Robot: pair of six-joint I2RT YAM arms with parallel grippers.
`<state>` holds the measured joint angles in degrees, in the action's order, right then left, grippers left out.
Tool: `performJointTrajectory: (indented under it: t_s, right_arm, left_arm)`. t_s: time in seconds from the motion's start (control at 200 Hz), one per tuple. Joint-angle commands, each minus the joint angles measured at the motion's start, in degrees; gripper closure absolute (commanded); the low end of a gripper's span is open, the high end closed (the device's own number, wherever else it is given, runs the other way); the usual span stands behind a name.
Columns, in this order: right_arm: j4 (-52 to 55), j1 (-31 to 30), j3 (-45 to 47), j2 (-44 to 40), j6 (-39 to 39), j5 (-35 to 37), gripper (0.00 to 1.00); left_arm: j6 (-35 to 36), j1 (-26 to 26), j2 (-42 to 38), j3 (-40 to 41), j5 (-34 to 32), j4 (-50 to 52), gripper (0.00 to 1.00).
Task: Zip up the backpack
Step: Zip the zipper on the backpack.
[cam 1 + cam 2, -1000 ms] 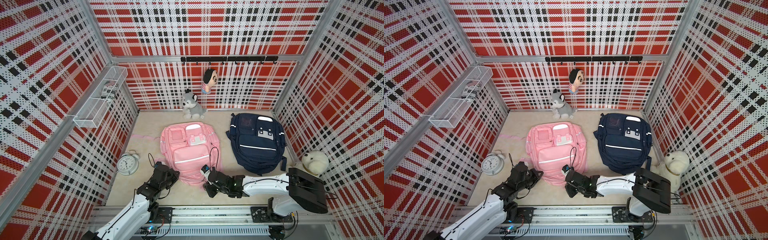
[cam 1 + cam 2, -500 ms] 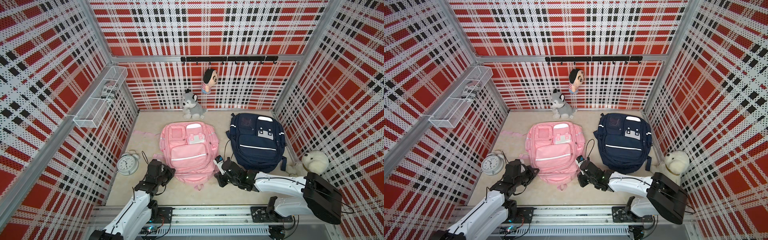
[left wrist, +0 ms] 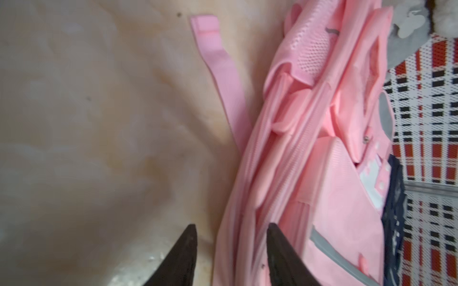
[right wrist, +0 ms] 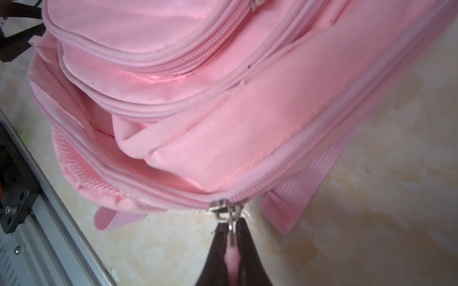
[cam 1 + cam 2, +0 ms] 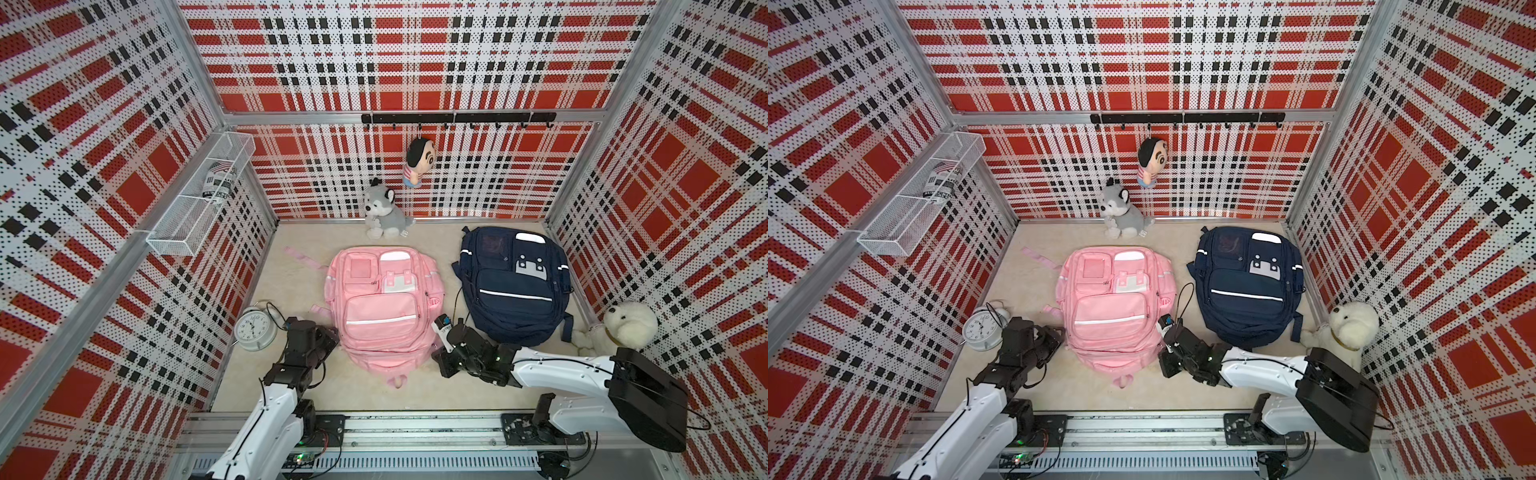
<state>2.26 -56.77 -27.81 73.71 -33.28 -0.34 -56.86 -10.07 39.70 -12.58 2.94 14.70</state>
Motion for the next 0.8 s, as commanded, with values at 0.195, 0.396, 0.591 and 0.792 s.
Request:
performJointTrajectory:
  t_s: [0.195,0.396,0.591,0.792]
  right_arm:
    - [-3.0,-2.1,-0.7,1.7,-2.5,1.3,1.00]
    - [-3.2,-3.0,-1.0,2.6,-2.5,3.4,1.00]
    - [-4.2,-3.0,-1.2,3.3,-2.1,4.0,1.00]
    - [-6.5,-2.9,-1.2,4.8,-1.6,3.6,1.00]
  left_arm:
    - [-19.2,-29.7,0.8,-9.1,-13.9,8.3,0.45]
    - [-29.2,-45.9,8.1,-12.0,-16.5,7.1,0.42]
    - [-34.8,-50.7,10.1,-12.7,-16.4,7.4,0.39]
    - [-38.6,-51.7,10.3,-12.7,-16.6,4.8,0.37]
